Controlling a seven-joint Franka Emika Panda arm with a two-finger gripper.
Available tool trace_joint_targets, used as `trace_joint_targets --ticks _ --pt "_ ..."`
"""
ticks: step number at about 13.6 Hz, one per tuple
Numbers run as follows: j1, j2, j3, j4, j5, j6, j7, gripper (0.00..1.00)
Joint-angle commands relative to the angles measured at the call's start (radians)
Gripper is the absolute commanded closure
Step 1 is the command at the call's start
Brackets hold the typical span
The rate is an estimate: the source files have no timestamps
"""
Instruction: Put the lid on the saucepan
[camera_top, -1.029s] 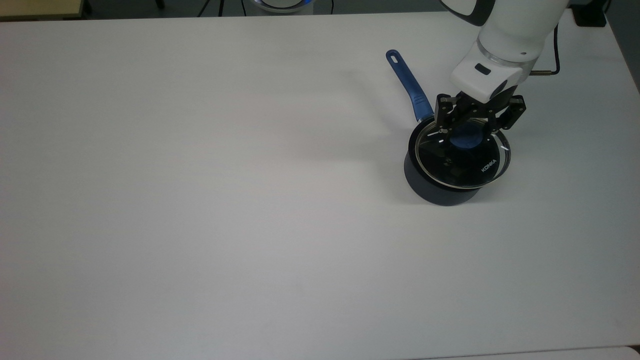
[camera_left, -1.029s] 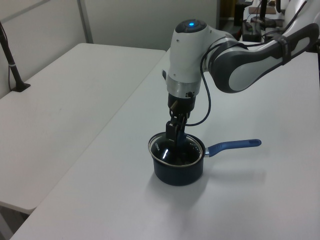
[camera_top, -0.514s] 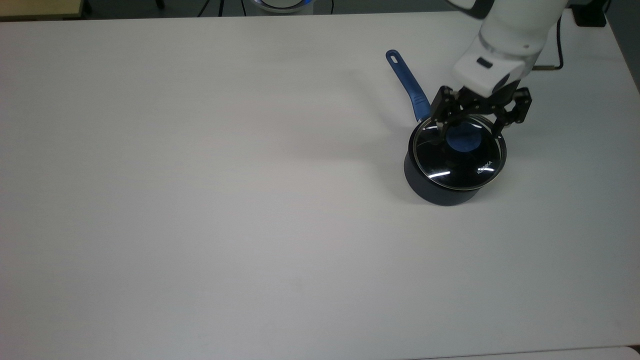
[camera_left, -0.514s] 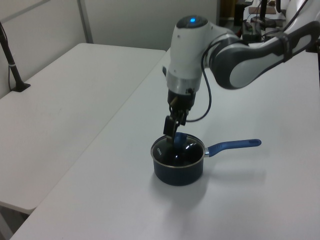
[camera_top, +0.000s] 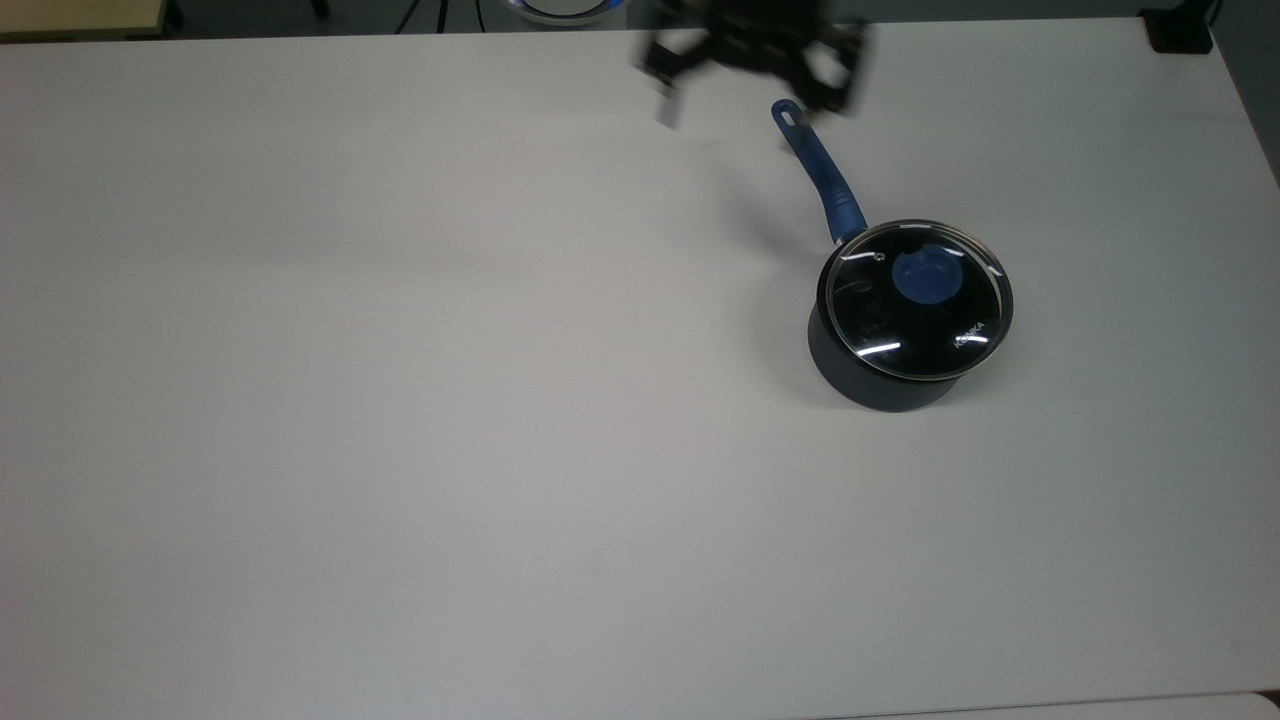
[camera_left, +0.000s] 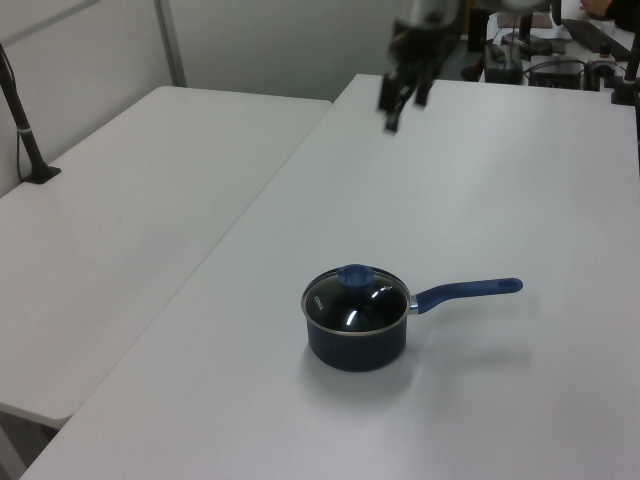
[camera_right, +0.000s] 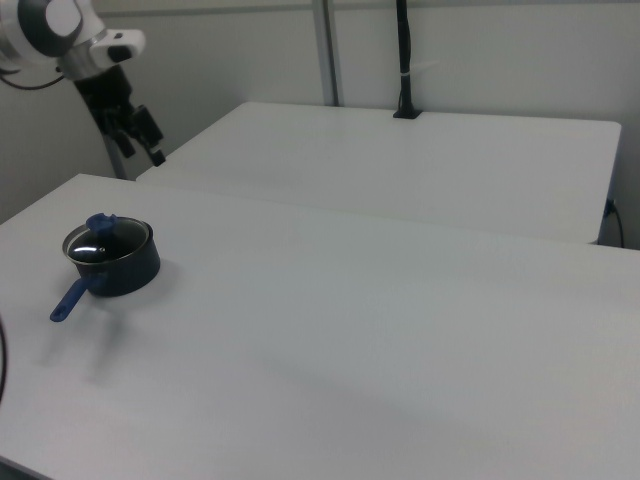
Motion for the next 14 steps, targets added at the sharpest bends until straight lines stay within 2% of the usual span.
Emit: trace_joint_targets --ticks 1,2,3,5,8,14 --pt "-0.104 -0.202 -0.091 -0.179 0.117 -0.07 -0.102 0.0" --pt "-0.097 -0.227 -0.167 -0.193 0.131 -0.089 -0.15 0.0" --pt "-0.1 -0.23 -0.21 -0.193 0.136 -0.097 -0.203 0.0" --pt "-0.124 -0.221 -0.243 -0.193 0.138 -0.085 -0.311 0.0" --pt "-0.137 -0.218 -0.251 -0.192 0.138 -0.045 -0.49 0.0" --pt "-0.137 -0.207 -0.254 -0.187 0.136 -0.006 -0.512 0.0"
